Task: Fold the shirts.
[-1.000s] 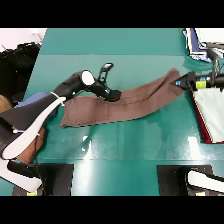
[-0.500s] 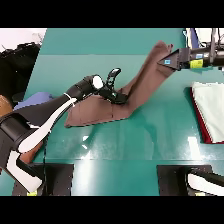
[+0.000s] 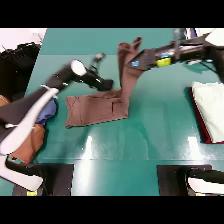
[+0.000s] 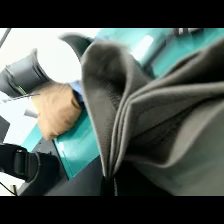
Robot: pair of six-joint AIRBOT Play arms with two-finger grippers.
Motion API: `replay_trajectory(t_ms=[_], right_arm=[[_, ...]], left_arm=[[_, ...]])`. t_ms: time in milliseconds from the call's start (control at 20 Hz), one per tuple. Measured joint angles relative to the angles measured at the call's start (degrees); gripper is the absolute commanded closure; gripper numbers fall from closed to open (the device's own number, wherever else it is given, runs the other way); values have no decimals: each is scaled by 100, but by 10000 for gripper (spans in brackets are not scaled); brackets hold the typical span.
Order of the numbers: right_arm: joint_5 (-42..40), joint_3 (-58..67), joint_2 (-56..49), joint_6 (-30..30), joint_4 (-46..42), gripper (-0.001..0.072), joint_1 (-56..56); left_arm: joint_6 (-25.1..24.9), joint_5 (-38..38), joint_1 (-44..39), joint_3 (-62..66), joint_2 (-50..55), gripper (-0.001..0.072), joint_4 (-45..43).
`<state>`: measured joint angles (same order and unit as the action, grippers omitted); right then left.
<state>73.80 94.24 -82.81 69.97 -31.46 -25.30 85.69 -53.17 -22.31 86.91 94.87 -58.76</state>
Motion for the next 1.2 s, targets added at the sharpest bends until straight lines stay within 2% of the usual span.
replay_trajectory(t_ms=[150, 200, 250, 300, 350, 400, 500, 700, 900, 950, 1000, 1050, 1100, 1200], right_arm=[[-448, 363, -535, -90, 9, 687, -857], [-632, 503, -754, -122, 0, 609, -1152], [-820, 673, -1014, -160, 2, 358, -1471], [-988, 844, -1263, -190, 17, 147, -1751], [-1130, 1045, -1543, -221, 17, 92, -2026], [-1211, 1239, -1799, -240, 9, 111, -2229], [-1172, 1679, -2275, -269, -22, 284, -2516], [-601, 1880, -2549, -133, -457, 284, -2474], [-337, 826, -2009, 114, -1154, 284, -1818], [-330, 420, -1803, 192, -1335, 277, -1569], [-365, 31, -1604, 278, -1434, 186, -1320], [-461, -409, -1403, 348, -1517, 64, -1036], [-555, -833, -1231, 439, -1576, 37, -752], [-774, -1537, -1005, 533, -1510, 37, -249]], left_arm=[[-2, -195, 881, 11, -914, 684, -511], [-2, -221, 1172, 17, -1217, 684, -667], [-2, -258, 1471, 20, -1528, 684, -841], [-2, -310, 1727, 20, -1786, 684, -975], [-4, -343, 1971, 20, -2041, 684, -1054], [-7, -389, 2177, 22, -2238, 684, -1134], [-11, -498, 2535, 20, -2540, 684, -1250], [-42, -743, 2817, 15, -2782, 684, -1309], [-57, -933, 2903, 15, -2850, 684, -1307], [-61, -977, 2911, 13, -2852, 684, -1307], [-63, -1003, 2916, 15, -2859, 684, -1303], [-63, -1019, 2920, 15, -2865, 684, -1292], [-63, -1043, 2927, 13, -2865, 684, -1281], [-66, -1054, 2929, 9, -2865, 684, -1220]])
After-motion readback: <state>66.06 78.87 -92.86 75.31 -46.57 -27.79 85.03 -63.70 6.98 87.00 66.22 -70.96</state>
